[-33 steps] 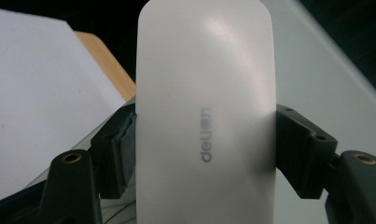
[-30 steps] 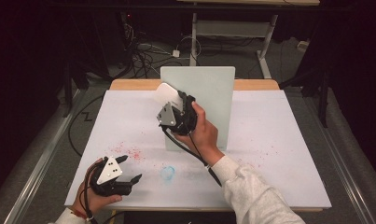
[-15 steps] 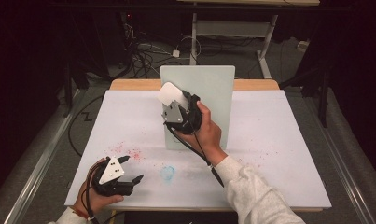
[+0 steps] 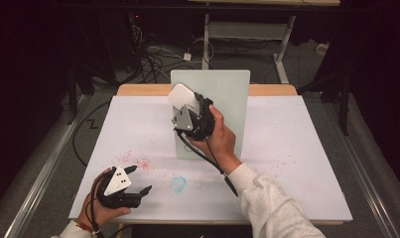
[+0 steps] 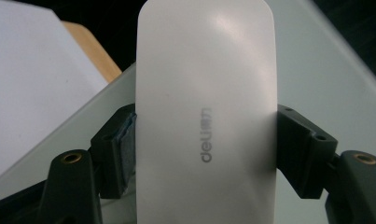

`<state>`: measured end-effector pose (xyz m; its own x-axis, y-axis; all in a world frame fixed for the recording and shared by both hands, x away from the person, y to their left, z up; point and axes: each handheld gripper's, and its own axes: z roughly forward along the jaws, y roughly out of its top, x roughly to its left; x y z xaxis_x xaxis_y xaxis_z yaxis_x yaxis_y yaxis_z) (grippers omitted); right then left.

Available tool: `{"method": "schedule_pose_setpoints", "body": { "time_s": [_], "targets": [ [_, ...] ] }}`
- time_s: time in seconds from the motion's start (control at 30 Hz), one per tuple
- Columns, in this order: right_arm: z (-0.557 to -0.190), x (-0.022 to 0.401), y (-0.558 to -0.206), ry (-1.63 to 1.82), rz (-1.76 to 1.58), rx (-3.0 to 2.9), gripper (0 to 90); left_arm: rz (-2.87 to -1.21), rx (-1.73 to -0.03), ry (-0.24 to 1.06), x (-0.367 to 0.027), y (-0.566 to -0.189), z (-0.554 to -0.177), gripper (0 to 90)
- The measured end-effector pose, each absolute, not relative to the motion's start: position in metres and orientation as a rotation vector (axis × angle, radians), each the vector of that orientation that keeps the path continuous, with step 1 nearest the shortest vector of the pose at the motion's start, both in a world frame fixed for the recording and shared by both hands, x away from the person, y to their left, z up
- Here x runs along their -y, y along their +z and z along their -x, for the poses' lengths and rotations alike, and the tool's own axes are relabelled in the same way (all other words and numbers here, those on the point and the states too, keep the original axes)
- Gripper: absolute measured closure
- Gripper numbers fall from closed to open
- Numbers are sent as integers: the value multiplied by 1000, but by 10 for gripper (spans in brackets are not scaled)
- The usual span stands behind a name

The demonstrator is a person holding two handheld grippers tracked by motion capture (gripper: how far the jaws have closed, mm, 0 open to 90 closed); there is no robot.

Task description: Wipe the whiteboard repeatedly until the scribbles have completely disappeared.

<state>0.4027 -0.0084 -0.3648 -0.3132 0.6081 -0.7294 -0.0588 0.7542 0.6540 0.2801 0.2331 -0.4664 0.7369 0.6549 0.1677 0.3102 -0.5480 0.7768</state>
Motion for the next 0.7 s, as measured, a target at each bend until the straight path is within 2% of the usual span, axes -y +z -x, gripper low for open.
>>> {"method": "schedule_pose_setpoints", "body": {
  "time_s": [0.27, 0.43, 0.53, 0.7],
  "targets": [
    [-383, 24, -413, 642, -372, -1829, 307, -2178, -723, 575, -231, -467, -280, 195],
    [-377, 32, -427, 627, -370, -1858, 307, -2182, -724, 573, -228, -467, -281, 195],
    [-378, 35, -424, 632, -363, -1881, 307, -2182, -723, 571, -228, -467, -282, 195],
    [-387, 36, -400, 662, -404, -1854, 307, -2181, -727, 566, -228, -468, -283, 195]
  ]
}}
